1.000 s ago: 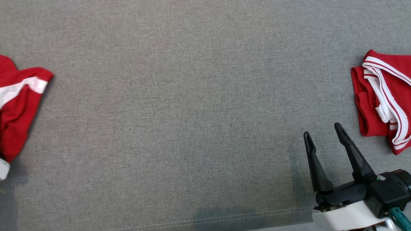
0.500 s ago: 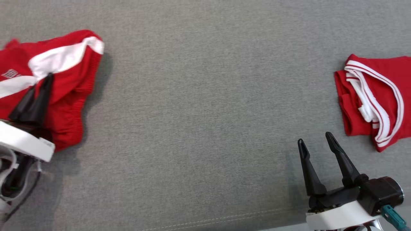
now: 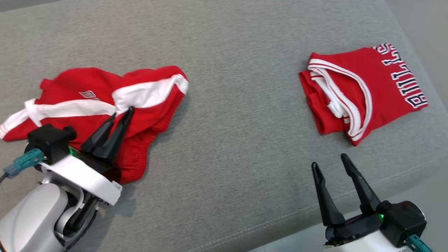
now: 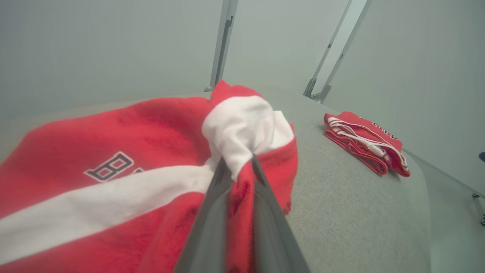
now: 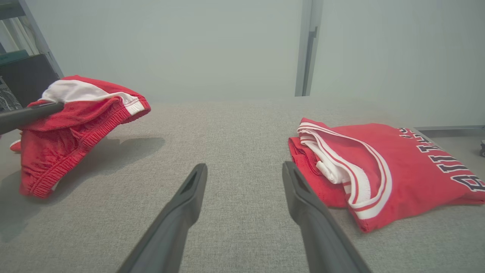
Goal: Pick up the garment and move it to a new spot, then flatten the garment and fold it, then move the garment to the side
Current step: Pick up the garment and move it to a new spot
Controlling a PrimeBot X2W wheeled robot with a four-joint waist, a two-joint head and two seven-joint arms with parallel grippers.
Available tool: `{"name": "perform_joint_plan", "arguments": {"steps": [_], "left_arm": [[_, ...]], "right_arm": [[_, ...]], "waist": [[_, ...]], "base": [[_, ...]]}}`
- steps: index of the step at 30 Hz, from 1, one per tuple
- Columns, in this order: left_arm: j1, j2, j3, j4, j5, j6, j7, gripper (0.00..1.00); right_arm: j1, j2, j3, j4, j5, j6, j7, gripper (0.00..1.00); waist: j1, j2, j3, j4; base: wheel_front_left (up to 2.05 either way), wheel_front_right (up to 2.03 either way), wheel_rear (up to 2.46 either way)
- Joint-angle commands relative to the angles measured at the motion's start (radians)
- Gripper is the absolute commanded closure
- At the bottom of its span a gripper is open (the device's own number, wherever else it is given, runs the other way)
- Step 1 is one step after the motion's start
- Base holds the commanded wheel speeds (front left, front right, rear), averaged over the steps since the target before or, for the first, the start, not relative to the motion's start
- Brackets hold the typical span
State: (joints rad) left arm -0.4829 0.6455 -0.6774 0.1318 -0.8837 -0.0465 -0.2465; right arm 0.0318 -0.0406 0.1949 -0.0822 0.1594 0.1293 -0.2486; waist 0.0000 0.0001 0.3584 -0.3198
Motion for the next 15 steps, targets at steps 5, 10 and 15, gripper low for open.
{"name": "perform_joint_plan", "arguments": {"steps": [5,10,15], "left_arm": [[0.004,0.039,0.020,-0.050,0.043,0.072,0.030,0.25],[0.016,0.055,0.030,-0.043,0.056,0.074,0.016,0.00],[0.019,0.065,0.068,-0.025,0.067,0.060,-0.004,0.00]], "right_arm": [[0.013,-0.010,0.050,-0.043,0.011,0.001,-0.013,0.00],[0.009,-0.010,0.037,-0.044,0.013,0.001,-0.013,0.00],[-0.016,-0.010,0.024,-0.025,0.011,0.001,-0.013,0.00]], "waist": [[0.0000,-0.0001,-0.003,-0.068],[0.0000,-0.0001,-0.008,-0.039],[0.0000,-0.0001,-0.024,0.013]], "base": [[0.00,0.00,0.00],[0.00,0.00,0.00],[0.00,0.00,0.00]]}}
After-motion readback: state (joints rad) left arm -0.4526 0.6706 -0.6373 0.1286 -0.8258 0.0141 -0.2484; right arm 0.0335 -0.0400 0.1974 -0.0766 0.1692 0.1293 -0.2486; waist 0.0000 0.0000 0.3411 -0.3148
